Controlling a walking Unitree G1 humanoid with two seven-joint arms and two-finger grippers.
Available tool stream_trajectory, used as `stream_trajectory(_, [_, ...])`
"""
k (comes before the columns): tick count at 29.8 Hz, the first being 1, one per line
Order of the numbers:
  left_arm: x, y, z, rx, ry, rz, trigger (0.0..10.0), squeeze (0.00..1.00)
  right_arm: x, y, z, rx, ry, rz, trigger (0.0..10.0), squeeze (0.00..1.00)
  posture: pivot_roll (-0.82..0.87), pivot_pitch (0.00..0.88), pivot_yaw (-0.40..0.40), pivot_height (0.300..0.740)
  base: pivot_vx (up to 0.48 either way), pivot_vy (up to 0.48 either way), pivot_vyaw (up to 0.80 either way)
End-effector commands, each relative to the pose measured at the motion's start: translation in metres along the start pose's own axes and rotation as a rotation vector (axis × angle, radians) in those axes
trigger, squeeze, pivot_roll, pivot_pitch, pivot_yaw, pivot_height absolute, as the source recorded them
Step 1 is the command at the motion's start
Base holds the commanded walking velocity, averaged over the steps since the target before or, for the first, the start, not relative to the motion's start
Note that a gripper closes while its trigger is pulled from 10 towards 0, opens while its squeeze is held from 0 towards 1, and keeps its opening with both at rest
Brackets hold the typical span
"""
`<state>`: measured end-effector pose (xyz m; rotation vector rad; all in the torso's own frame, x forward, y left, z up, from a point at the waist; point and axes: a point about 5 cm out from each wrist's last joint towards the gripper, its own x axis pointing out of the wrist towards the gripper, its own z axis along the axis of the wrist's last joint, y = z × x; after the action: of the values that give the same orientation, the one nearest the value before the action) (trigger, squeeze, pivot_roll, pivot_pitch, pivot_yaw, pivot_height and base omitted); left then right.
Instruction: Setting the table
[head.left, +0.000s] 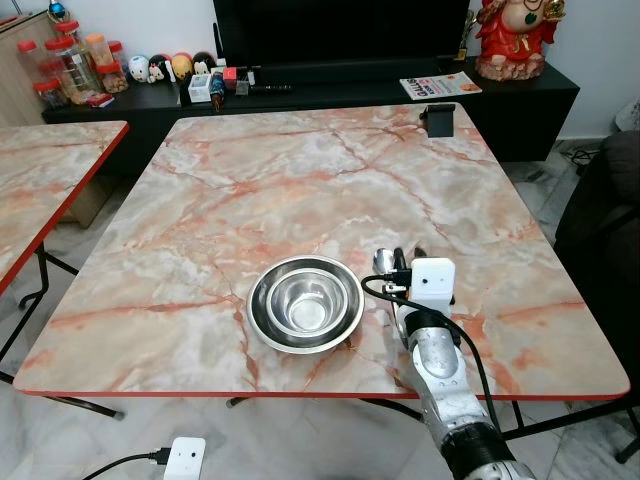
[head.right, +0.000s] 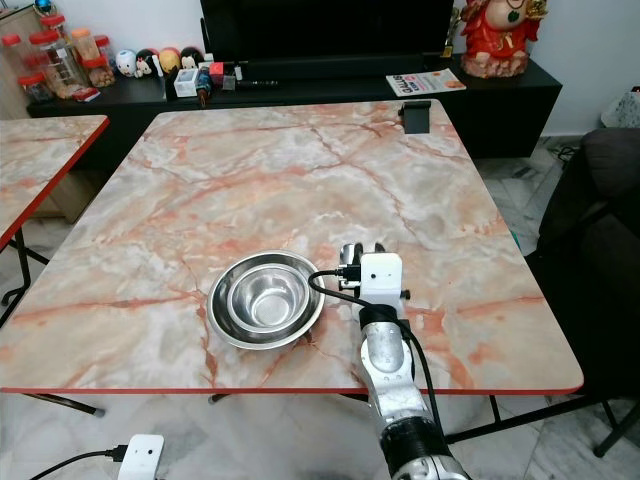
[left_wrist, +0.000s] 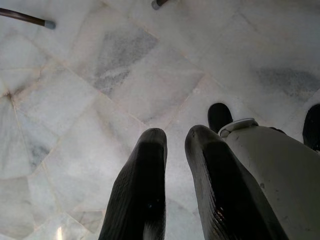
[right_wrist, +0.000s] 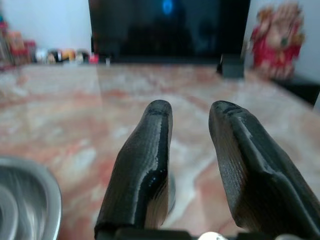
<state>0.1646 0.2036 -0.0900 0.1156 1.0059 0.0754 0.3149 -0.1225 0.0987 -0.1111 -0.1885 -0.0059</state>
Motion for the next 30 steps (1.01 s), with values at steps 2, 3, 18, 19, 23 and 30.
stream_trajectory(2, [0.0, 0.001, 0.0, -0.005, -0.007, 0.006, 10.0, 0.0, 0.0, 0.004, 0.011, -0.009, -0.064, 0.021, 10.0, 0.0, -0.06, 0.0, 0.076, 0.74, 0.0, 0.0, 0.0])
stream_trajectory(3, [0.0, 0.001, 0.0, -0.006, -0.008, 0.007, 10.0, 0.0, -0.001, 0.003, 0.011, -0.012, -0.063, 0.022, 10.0, 0.0, -0.06, 0.0, 0.076, 0.74, 0.0, 0.0, 0.0])
stream_trajectory(18, [-0.001, 0.003, -0.001, -0.032, -0.007, 0.025, 10.0, 0.0, 0.002, 0.005, 0.019, -0.021, -0.084, 0.026, 10.0, 0.0, -0.05, 0.0, 0.069, 0.74, 0.0, 0.224, 0.0])
stream_trajectory(19, [-0.001, 0.003, -0.001, -0.032, -0.007, 0.025, 10.0, 0.0, 0.003, 0.005, 0.02, -0.023, -0.086, 0.028, 10.0, 0.0, -0.05, 0.0, 0.069, 0.74, 0.0, 0.345, 0.0])
stream_trajectory(23, [0.0, 0.004, -0.001, -0.028, -0.009, 0.027, 10.0, 0.0, 0.004, 0.006, 0.021, -0.022, -0.09, 0.03, 10.0, 0.0, -0.05, 0.0, 0.071, 0.74, 0.0, 0.346, 0.0])
stream_trajectory(30, [0.0, 0.004, 0.0, -0.02, -0.011, 0.028, 10.0, 0.0, 0.005, 0.007, 0.025, -0.029, -0.106, 0.037, 10.0, 0.0, -0.06, 0.0, 0.07, 0.74, 0.0, 0.347, 0.0])
